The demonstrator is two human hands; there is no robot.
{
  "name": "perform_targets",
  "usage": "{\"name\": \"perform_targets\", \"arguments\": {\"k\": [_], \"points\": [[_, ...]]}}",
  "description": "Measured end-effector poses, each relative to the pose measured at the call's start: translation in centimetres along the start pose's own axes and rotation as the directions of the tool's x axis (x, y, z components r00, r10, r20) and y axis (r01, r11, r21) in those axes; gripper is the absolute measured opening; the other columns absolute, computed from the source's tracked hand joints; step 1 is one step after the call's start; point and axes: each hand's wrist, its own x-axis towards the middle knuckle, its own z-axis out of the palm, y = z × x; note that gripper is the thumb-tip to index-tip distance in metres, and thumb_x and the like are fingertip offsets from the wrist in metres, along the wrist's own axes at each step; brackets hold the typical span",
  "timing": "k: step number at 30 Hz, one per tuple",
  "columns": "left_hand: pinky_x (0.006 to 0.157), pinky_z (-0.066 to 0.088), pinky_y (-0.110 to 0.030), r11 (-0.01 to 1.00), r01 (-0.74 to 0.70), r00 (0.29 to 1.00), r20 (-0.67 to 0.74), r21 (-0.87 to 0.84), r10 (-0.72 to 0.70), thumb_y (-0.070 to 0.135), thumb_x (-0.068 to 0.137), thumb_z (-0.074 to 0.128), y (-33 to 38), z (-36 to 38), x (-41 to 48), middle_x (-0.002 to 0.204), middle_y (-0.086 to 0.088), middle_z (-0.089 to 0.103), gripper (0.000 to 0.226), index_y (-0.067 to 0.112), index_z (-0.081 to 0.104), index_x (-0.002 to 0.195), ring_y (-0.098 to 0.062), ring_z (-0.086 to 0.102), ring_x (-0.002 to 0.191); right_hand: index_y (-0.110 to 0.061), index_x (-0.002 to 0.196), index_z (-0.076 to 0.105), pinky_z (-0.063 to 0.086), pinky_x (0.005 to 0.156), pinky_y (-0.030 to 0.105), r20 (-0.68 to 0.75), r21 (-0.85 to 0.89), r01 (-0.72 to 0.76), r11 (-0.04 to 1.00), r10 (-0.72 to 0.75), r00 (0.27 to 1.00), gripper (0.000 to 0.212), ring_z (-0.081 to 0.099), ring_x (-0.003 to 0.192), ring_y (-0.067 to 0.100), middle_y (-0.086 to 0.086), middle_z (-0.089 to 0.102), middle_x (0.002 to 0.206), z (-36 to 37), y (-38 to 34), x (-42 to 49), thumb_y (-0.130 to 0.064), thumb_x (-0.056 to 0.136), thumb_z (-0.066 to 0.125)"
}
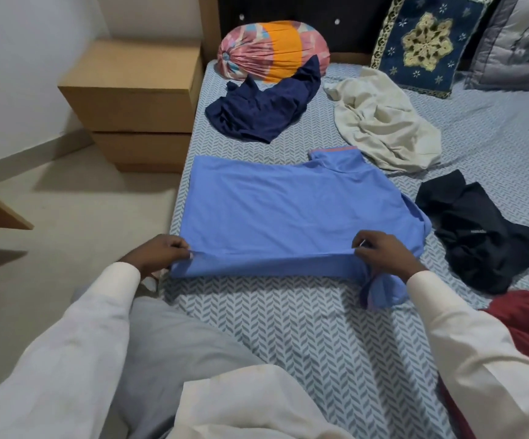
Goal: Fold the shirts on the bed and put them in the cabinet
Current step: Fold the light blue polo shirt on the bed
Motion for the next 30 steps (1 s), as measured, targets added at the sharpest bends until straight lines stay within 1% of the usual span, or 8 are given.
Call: {"name": "perform_targets", "arguments": {"k": [4,13,17,20,22,24,27,30], "points": [[0.058,0.044,-0.031,0.979,-0.023,0.968,-0.251,-0.202,-0.029,0.039,0.083,0.063,1.2,0.3,3.1,0.085,-0.015,0.062,0.039,0.001,0.057,0.089,-0.026,0.058,0.073,-0.027,0.074,0.065,0.053,0.073,0.04,0.002,-0.008,-0.06,0.998,0.06,0.998,0.011,0.064,0.078,0.019,-0.006,0.069,0.078,-0.6,-0.7,4.0,-0.022,0.083,0.06],[0.076,0.041,-0.036,0.992,0.115,0.877,-0.474,0.059,-0.074,0.03,0.099,0.05,2.3,2.4,7.0,0.112,-0.019,0.061,0.021,0.016,0.053,0.114,-0.04,0.057,0.1,-0.027,0.082,0.066,0.051,0.072,0.036,-0.025,-0.006,-0.168,0.986,0.168,0.985,0.005,0.063,0.09,0.025,-0.001,0.068,0.087,0.4,-0.9,8.6,-0.029,0.082,0.061],[0.084,0.044,-0.05,0.899,0.143,0.799,-0.584,0.413,0.142,0.022,0.086,0.064,2.8,3.9,7.1,0.12,-0.021,0.048,0.044,0.012,0.049,0.126,-0.042,0.051,0.104,-0.024,0.107,0.054,0.051,0.078,0.043,-0.242,0.03,-0.088,0.996,0.093,0.966,0.049,0.055,0.098,0.025,0.004,0.056,0.104,0.8,-0.8,7.0,-0.053,0.074,0.075],[0.081,0.047,-0.05,0.783,-0.087,0.758,-0.47,0.615,0.453,0.026,0.081,0.065,5.7,7.0,6.8,0.113,-0.02,0.05,0.054,0.011,0.051,0.131,-0.04,0.05,0.099,-0.024,0.116,0.046,0.051,0.07,0.041,-0.149,-0.111,-0.062,0.992,0.045,0.988,0.071,0.054,0.095,0.023,0.001,0.052,0.107,1.5,-0.6,3.3,-0.063,0.065,0.078],[0.085,0.05,-0.047,0.775,-0.32,0.814,-0.261,0.546,0.52,0.029,0.085,0.064,8.3,10.2,6.4,0.115,-0.017,0.05,0.053,0.016,0.051,0.135,-0.038,0.05,0.104,-0.025,0.135,0.039,0.051,0.069,0.04,0.018,-0.295,-0.011,0.956,0.017,1.0,0.086,0.056,0.101,0.028,0.003,0.052,0.112,2.7,-0.2,1.2,-0.061,0.065,0.076],[0.089,0.048,-0.041,0.753,-0.436,0.863,-0.01,0.492,0.506,0.035,0.089,0.063,10.2,13.7,6.1,0.12,-0.011,0.047,0.058,0.024,0.044,0.142,-0.033,0.048,0.111,-0.025,0.138,0.037,0.051,0.068,0.041,0.042,-0.372,0.04,0.927,-0.026,0.999,0.073,0.059,0.1,0.033,0.005,0.054,0.111,3.5,0.2,0.4,-0.049,0.076,0.068],[0.088,0.046,-0.04,0.67,-0.447,0.888,0.204,0.593,0.411,0.048,0.091,0.057,11.1,17.3,6.4,0.125,-0.008,0.042,0.068,0.032,0.027,0.15,-0.032,0.045,0.115,-0.032,0.12,0.054,0.047,0.07,0.034,0.046,-0.281,0.021,0.96,-0.008,0.999,0.033,0.064,0.097,0.027,-0.004,0.067,0.106,1.5,-0.4,2.3,-0.04,0.088,0.054],[0.089,0.046,-0.038,0.639,-0.393,0.917,0.226,0.661,0.33,0.055,0.088,0.056,10.8,18.2,6.9,0.126,-0.008,0.038,0.077,0.034,0.02,0.153,-0.031,0.045,0.113,-0.018,0.104,0.064,0.044,0.078,0.033,-0.047,-0.004,-0.068,0.998,0.068,0.997,0.032,0.064,0.099,0.028,0.005,0.07,0.101,-3.5,0.1,6.5,-0.043,0.085,0.054]]}}
